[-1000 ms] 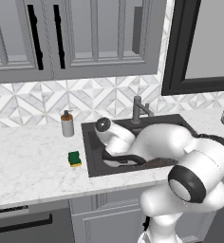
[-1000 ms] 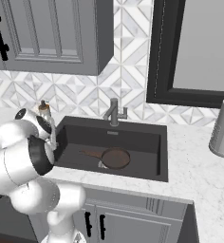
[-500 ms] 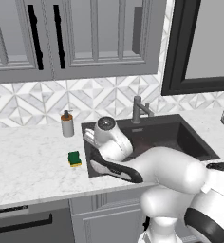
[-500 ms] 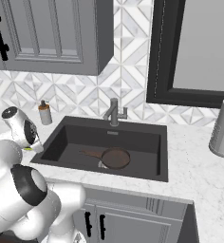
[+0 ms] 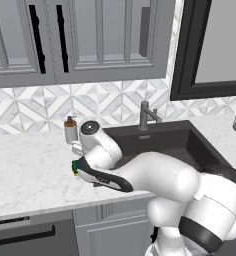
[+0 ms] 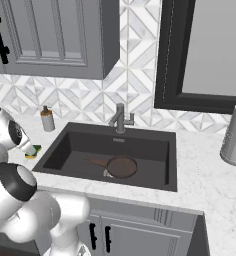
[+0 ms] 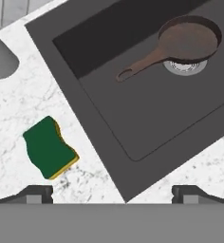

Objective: Pick the pan and sponge and place them into the sink. Then turn on the water.

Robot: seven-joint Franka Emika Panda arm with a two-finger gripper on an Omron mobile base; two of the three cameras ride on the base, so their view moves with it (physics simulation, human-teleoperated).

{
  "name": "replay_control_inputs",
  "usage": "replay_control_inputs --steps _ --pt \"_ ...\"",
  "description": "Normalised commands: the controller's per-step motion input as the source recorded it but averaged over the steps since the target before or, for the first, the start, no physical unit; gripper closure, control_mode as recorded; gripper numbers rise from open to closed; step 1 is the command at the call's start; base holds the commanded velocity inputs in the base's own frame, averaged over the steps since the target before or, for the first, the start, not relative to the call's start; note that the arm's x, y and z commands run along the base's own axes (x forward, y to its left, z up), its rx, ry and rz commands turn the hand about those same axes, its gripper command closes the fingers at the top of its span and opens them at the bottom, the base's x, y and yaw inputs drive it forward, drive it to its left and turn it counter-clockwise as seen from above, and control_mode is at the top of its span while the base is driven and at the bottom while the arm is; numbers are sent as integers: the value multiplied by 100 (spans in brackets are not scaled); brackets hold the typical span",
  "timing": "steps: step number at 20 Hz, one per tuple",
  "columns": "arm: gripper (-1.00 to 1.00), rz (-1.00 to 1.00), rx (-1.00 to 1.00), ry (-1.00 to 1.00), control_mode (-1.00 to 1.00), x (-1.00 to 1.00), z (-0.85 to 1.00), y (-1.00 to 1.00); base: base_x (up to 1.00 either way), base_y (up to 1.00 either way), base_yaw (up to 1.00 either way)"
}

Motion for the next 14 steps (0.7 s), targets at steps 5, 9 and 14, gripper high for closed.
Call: replay_control_inputs --steps 5,9,14 --pt "-100 24 -9 14 -100 0 -15 10 0 0 0" --pt "-100 31 -2 27 -100 1 -9 0 0 0 0" --pt "-100 20 -3 1 -100 15 -31 0 0 0 0"
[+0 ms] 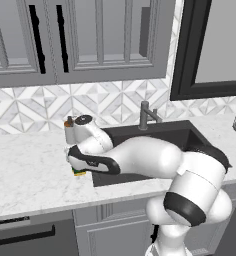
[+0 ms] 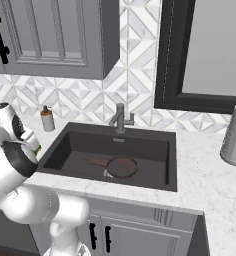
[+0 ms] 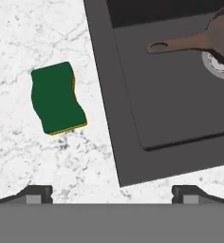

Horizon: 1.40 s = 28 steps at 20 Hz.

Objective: Pick the pan and sponge and place them into the sink. Then turn on the water.

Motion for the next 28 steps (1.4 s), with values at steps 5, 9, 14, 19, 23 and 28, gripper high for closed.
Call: replay_control_inputs --steps 5,9,14,19,23,28 --pt "-100 11 -5 -8 -100 28 -31 8 0 0 0" --pt "-100 8 -6 -7 -100 23 -15 17 0 0 0" --pt "-100 7 -3 -1 -100 20 -10 23 0 0 0" --pt "-100 9 0 0 -100 27 -9 7 0 0 0" --pt "-100 8 0 0 -100 27 -18 11 0 0 0" --pt "-100 7 -2 3 -100 27 -26 25 0 0 0"
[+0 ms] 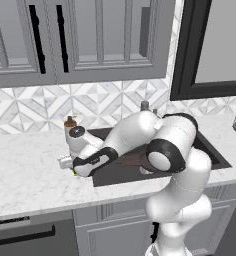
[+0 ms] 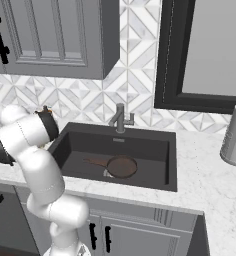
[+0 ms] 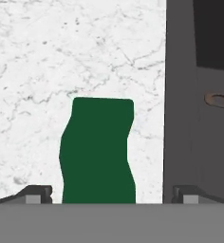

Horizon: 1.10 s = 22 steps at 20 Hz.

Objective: Pick the pan and sponge and place them into the sink. Then turn on the water.

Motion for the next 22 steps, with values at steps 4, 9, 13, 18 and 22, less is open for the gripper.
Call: replay_control_inputs --steps 4,9,13,18,22 --pt "-100 5 0 6 -100 28 -29 18 0 0 0" --pt "-100 5 0 8 -100 30 -34 9 0 0 0" --pt "-100 4 0 10 -100 26 -41 9 0 0 0" --pt "100 2 0 8 -100 9 -42 7 0 0 0" --pt "100 0 0 -9 -100 -22 -7 0 0 0 0"
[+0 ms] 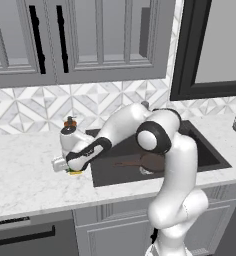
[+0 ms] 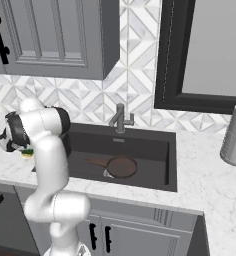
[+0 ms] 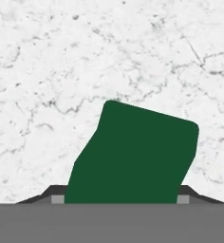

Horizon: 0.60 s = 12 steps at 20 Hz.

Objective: Pick the pan and sponge and place them into the sink. Then turn on the water.

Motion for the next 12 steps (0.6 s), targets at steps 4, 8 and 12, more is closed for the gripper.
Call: replay_control_inputs --steps 4,8,12 --pt "100 -3 1 -25 -100 -69 29 -10 0 0 0" --pt "100 -14 13 -26 -100 -80 69 -56 0 0 0" --pt "100 -23 27 -19 -100 -61 96 -82 0 0 0"
